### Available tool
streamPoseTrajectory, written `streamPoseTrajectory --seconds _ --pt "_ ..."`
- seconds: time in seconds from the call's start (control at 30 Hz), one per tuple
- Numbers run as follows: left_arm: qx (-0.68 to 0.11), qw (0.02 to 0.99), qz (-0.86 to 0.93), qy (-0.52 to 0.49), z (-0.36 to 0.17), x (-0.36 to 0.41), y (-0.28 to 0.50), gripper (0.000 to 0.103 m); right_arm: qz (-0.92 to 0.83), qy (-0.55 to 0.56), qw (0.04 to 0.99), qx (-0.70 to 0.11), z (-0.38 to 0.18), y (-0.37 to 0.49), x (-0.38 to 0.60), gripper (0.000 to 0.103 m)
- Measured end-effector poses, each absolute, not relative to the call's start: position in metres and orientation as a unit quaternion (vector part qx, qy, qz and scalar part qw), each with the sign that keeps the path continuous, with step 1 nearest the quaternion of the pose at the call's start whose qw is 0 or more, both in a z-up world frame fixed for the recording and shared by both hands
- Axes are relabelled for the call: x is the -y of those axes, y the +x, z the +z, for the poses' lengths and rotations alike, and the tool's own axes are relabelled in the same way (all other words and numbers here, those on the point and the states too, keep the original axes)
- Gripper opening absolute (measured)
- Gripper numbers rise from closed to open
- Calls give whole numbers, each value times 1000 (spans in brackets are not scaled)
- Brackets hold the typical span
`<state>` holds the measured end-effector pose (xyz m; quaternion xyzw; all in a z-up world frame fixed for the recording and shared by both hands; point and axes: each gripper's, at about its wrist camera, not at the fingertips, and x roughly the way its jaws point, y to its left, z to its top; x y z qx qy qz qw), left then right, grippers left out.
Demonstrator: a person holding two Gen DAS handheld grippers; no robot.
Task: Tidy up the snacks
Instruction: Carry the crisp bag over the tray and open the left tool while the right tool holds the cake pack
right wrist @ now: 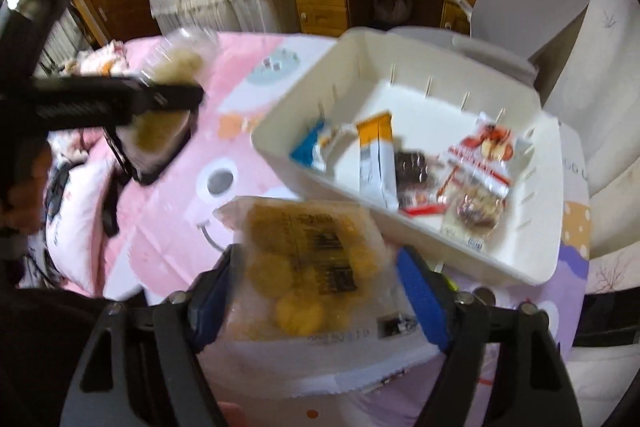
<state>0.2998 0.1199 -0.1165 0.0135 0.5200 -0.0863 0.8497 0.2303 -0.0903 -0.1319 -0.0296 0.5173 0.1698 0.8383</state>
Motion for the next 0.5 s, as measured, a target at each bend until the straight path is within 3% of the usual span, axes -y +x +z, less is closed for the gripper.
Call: streamPoseTrajectory --seconds 0.13,0.5 --pt "-519 849 -99 17 -116 -106 315 55 159 -17 859 -486 -111 245 101 18" --pt "-533 837 -122 19 -127 -71 362 56 97 24 863 -495 -107 269 145 18"
